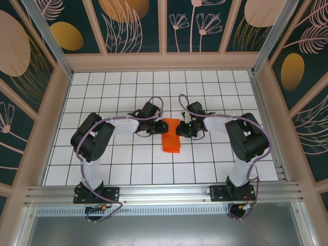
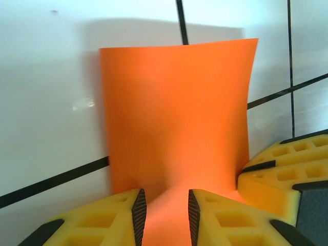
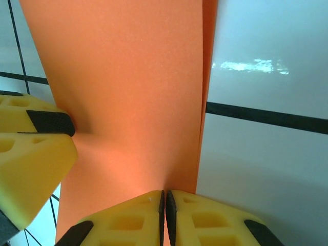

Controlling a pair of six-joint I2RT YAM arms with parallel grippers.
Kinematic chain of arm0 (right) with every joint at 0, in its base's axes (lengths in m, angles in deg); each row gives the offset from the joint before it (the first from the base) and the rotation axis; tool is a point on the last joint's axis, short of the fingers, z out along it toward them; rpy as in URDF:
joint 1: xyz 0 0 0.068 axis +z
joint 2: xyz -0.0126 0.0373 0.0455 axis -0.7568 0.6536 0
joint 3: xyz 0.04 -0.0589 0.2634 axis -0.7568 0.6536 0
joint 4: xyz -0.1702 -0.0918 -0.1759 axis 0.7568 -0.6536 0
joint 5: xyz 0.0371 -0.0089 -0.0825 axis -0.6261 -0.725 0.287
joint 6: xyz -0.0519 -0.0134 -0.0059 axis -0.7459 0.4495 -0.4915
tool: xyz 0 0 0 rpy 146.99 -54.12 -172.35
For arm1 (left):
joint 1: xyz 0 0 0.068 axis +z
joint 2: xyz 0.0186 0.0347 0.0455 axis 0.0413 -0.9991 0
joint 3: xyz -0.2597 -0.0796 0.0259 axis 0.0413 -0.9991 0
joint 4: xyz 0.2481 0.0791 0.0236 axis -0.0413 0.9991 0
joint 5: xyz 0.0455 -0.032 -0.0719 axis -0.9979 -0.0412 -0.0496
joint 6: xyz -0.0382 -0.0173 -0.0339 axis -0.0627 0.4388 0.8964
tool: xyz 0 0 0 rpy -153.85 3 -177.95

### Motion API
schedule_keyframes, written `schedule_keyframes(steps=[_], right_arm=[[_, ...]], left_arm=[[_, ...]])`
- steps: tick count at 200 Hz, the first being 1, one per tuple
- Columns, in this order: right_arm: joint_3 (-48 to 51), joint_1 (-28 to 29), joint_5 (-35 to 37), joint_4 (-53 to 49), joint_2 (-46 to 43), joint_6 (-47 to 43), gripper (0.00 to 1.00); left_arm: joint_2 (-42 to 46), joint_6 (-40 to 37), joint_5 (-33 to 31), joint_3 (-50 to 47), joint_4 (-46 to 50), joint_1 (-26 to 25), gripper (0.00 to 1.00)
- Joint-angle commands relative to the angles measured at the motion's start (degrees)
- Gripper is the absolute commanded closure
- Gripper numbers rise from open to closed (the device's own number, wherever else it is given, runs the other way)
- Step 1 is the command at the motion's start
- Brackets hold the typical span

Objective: Fold a paper plane with a square sheet of paper (fold left side to right side)
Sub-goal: First fold the square sheet of paper in half at the center of the table, then hold the square sheet of paper at the center of the table.

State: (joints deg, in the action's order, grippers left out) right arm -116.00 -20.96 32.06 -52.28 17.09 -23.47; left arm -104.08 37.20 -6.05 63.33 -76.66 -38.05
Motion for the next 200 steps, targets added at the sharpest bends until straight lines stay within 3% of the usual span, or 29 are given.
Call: schedule_keyframes(steps=[1, 65, 114, 200], right_arm=[[0.5, 0.5, 4.5, -5.0, 3.2, -1.1, 0.84], [0.6, 0.5, 4.4, -4.8, 3.1, -1.0, 0.84], [0.4, 0.6, 4.3, -4.7, 3.3, -0.8, 0.84], [0.4, 0.9, 3.8, -4.2, 3.2, -0.6, 0.85]], left_arm=[[2.8, -2.4, -3.0, -1.3, 3.3, 2.5, 0.68], [6.3, -2.7, 1.3, 0.6, 1.5, 2.5, 0.66], [2.8, -1.1, 7.9, 1.1, -3.7, 1.7, 0.68], [-3.6, -0.5, 5.3, 2.1, -4.1, 0.4, 0.69]])
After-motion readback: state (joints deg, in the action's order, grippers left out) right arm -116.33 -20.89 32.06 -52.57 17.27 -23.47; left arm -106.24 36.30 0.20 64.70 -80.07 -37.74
